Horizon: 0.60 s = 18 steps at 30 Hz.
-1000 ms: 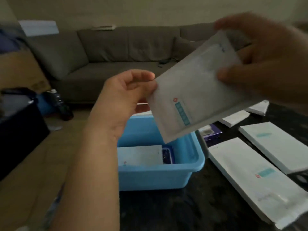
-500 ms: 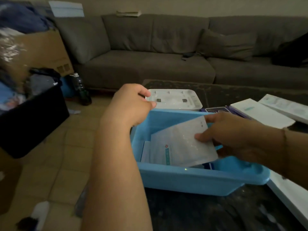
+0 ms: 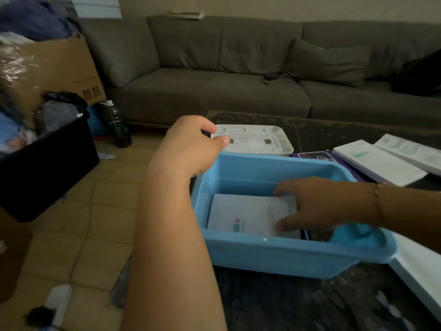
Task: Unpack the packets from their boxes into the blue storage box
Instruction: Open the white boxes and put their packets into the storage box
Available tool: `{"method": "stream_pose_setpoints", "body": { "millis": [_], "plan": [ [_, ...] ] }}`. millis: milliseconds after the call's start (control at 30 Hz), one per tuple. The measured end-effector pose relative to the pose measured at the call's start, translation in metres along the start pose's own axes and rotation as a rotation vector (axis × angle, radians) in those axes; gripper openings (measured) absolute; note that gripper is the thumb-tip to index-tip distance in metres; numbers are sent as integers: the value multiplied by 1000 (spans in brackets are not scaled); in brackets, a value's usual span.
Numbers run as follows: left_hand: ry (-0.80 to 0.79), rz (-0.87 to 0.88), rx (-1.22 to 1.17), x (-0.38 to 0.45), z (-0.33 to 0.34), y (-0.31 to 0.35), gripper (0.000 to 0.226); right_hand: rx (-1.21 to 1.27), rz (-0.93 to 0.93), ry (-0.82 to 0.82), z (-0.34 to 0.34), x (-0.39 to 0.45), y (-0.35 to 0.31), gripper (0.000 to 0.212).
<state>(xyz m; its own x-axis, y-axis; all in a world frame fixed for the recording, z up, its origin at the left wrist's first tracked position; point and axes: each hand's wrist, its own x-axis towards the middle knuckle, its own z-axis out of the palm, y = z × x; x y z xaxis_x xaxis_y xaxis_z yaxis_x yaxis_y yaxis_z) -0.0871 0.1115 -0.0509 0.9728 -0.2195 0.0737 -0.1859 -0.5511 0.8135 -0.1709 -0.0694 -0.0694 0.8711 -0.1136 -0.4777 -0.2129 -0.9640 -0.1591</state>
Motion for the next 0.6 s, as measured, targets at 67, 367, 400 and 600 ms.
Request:
{"method": "stream_pose_setpoints", "body": {
  "millis": [67,367,400,600],
  "plan": [
    [4,1,1,0,0,0,38,-283,-87,37,0,0,0,68],
    [9,4,-4,1,-1,-3,38,-465,-377,-14,13,22,0,88],
    [13,8,-7,2,-1,-4,39,-481,-402,-10,14,23,-1,89],
    [13,-2,18,4,0,-5,39,-586,-461,24,28,29,2,80]
  ]
}}
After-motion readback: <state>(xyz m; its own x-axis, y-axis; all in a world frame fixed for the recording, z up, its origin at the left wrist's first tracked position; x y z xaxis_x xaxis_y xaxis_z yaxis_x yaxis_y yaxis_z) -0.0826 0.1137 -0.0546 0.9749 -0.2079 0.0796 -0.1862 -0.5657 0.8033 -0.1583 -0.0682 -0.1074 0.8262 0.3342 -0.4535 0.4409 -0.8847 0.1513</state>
